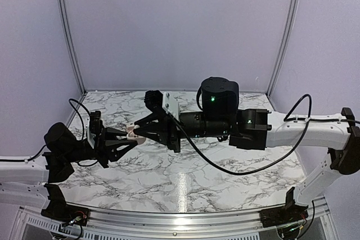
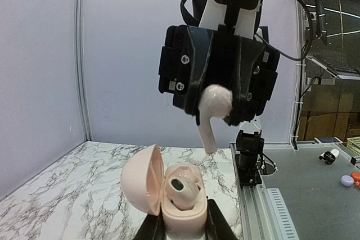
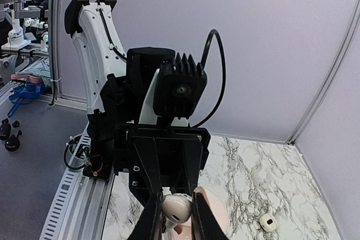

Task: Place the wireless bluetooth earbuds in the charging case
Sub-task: Insert the right earbud into the right side groove of the charging case.

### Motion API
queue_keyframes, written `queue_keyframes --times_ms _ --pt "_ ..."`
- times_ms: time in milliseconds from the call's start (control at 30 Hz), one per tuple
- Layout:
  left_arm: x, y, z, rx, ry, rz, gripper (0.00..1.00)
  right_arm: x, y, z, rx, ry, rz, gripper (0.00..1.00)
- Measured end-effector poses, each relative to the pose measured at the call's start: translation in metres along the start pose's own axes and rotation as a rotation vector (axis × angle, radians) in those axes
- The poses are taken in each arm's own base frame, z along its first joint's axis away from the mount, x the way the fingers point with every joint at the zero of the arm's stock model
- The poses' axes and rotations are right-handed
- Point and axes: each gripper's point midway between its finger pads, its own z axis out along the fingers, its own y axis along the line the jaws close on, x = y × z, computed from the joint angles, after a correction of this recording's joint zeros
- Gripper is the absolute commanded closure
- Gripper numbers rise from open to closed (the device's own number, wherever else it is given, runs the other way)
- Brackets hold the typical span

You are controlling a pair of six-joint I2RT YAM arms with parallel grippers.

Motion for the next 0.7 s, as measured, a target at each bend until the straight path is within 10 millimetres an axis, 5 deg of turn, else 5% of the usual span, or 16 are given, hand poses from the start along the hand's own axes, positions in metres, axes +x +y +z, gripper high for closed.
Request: queue_keyframes --times_ms 367,700 --pt "-0.003 0.001 -0.001 -0.012 -0.009 0.003 1.0 0.022 0.004 0.009 -0.008 0.039 0.017 0.92" --pt "-0.003 0.002 -0.001 -0.017 -0.009 0.0 1.0 0.021 0.002 0.009 0.003 0.035 0.02 0.92"
